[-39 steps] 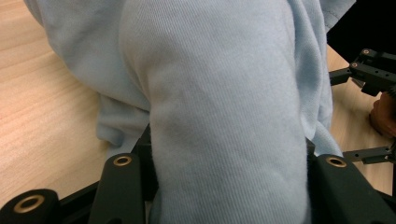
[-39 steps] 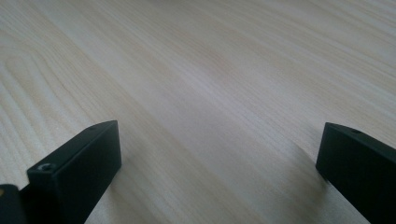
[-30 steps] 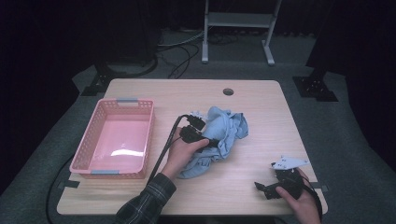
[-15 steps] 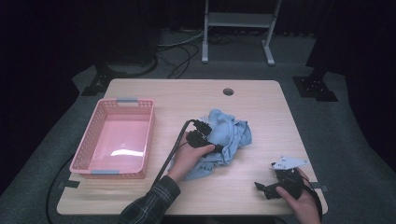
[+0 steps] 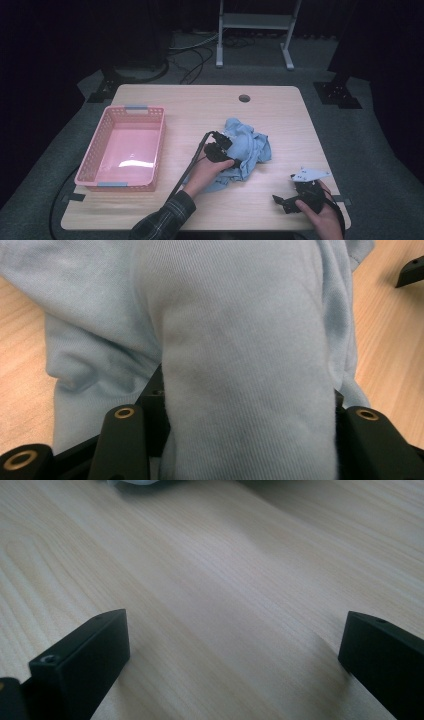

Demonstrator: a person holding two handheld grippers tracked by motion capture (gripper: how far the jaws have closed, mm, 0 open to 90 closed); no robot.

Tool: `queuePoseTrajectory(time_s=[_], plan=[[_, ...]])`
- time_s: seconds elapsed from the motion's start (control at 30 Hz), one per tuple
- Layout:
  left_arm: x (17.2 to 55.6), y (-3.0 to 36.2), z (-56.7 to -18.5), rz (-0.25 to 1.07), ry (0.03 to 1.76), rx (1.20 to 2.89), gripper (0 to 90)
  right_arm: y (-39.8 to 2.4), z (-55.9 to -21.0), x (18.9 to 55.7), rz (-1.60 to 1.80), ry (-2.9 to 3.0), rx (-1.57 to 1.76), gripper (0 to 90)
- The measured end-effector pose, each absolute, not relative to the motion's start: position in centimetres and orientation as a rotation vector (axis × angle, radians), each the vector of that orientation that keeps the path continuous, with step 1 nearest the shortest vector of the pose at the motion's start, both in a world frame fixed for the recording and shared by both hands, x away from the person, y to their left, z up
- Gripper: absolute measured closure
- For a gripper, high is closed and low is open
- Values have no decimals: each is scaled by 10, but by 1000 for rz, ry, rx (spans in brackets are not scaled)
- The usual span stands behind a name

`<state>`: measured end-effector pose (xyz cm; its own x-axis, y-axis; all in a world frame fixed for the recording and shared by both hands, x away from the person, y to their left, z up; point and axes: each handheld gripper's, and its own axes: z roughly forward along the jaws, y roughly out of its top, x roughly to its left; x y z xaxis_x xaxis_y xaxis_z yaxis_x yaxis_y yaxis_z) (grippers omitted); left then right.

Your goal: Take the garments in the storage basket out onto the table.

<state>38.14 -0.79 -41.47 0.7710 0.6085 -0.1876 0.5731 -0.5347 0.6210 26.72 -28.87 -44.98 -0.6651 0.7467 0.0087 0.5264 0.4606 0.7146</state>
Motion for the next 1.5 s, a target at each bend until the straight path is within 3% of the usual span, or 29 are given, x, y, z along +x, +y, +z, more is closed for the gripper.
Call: queuePoseTrajectory(time_s=[1.0,1.5], plan=[[382,-10,-418,43,881,2245,262,-289,-450,267,1017,2408,1085,0],[384,-10,-419,-8,862,2231,115,-289,-450,267,1018,2409,1084,0]])
